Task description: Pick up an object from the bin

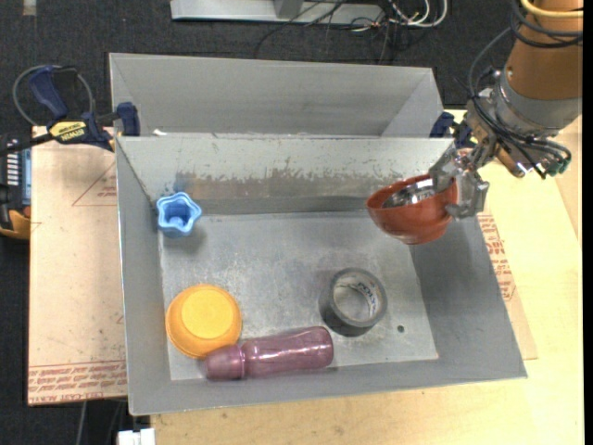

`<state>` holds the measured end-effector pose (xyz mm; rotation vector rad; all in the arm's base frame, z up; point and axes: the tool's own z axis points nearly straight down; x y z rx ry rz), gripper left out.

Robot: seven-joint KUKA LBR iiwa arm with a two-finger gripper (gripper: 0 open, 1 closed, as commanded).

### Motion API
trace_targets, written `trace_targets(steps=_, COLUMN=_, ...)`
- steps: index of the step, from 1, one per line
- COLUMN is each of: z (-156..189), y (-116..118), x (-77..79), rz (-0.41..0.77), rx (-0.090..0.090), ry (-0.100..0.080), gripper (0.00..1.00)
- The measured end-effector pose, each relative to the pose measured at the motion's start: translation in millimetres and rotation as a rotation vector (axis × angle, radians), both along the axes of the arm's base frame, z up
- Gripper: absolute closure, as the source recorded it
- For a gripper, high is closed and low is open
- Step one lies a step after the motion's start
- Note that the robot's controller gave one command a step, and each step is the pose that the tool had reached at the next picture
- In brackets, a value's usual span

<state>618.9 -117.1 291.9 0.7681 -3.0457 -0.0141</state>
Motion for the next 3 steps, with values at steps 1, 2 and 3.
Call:
trace_targets(steps=1, z=-31, y=15, x=0.8, rz=-0.026, rx=0.001, ry=-0.004, gripper=1.0)
trace_targets(steps=2, z=-33, y=23, x=0.0, rz=-0.017, rx=0.0, ry=-0.006, gripper=1.0)
trace_targets(steps=3, z=-64, y=61, x=-33.9, rz=0.162, rx=0.002, ry=-0.006, gripper=1.0)
